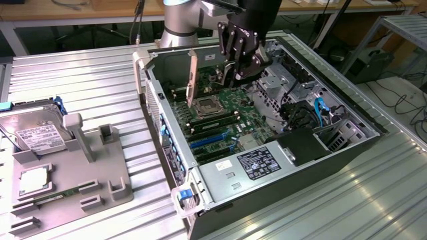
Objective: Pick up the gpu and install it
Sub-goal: 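Insert the gpu into the slot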
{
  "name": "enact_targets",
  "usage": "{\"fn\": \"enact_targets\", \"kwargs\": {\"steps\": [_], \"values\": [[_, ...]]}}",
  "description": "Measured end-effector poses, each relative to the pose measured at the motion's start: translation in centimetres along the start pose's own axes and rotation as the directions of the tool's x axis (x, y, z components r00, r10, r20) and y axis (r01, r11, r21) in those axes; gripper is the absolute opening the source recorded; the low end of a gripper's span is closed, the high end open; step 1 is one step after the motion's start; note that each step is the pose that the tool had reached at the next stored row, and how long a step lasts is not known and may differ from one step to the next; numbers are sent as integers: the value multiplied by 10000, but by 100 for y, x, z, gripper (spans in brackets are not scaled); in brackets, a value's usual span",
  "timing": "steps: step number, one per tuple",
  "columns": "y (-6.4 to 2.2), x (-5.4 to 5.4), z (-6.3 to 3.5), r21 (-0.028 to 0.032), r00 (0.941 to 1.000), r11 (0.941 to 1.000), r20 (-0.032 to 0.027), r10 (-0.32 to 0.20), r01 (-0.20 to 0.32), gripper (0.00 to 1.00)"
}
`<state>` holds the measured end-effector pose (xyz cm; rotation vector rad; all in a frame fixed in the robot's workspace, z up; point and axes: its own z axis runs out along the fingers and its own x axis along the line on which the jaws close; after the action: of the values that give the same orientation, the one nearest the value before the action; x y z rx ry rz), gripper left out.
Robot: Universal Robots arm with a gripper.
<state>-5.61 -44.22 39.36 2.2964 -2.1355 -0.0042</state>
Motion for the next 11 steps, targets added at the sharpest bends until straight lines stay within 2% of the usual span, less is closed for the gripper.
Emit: {"fn": "enact_targets", "kwargs": {"steps": [11], "values": [[0, 0, 84, 1, 10000, 10000, 5, 0, 0, 28]]}}
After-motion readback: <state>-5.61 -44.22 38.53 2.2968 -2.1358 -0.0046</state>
